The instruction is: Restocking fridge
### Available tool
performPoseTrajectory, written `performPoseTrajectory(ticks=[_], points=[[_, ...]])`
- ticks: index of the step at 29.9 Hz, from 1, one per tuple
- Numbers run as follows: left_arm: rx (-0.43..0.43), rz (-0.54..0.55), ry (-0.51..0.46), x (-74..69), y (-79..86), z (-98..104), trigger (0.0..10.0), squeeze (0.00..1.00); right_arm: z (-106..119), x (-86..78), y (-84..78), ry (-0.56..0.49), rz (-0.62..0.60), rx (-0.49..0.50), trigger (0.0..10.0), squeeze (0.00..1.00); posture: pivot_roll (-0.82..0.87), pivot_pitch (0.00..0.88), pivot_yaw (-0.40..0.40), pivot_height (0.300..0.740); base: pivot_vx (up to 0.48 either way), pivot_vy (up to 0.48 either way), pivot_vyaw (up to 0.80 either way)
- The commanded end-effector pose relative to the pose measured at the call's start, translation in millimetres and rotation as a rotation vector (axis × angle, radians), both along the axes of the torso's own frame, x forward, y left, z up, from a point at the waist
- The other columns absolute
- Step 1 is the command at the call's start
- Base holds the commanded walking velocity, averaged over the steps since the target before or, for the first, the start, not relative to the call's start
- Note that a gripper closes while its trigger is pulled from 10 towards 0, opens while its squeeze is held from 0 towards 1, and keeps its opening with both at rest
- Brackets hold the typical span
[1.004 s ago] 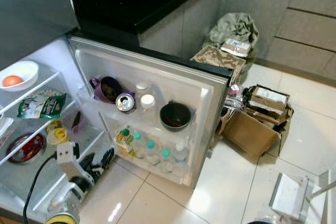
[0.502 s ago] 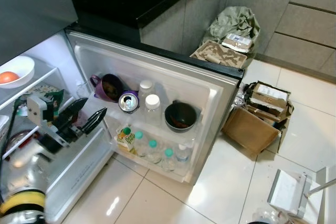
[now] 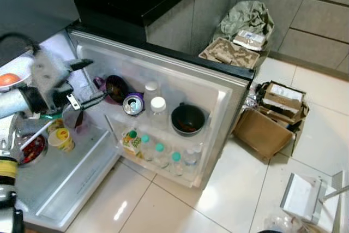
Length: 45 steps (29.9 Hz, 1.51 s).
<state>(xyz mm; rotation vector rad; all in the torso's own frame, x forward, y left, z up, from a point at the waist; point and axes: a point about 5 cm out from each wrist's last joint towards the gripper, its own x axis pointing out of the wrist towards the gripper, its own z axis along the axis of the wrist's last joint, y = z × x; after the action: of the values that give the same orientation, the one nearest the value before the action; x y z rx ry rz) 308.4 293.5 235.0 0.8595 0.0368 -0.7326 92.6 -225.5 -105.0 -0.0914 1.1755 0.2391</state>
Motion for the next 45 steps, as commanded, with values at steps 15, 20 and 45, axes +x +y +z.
performPoseTrajectory(ticks=[15,20,45], points=[[0.439,0.173,-0.156,36.1,-1.4,5,10.0,0.00,-5,-11.6,10.9,0.030,0.004,0.029,10.0,0.00,0.04,0.103,0.011,0.740,0.000,0.000,0.00],[0.517,0.194,-0.177,42.9,-2.2,2,10.0,0.00,-5,-11.9,11.8,0.029,0.004,0.032,10.0,0.00,0.04,0.114,0.013,0.740,0.000,0.000,0.00],[0.515,0.124,-0.201,65.3,-34.7,-14,10.0,0.00,-8,-26.1,21.0,0.037,0.020,0.058,10.0,0.00,0.04,0.206,0.040,0.740,0.000,0.000,0.00]])
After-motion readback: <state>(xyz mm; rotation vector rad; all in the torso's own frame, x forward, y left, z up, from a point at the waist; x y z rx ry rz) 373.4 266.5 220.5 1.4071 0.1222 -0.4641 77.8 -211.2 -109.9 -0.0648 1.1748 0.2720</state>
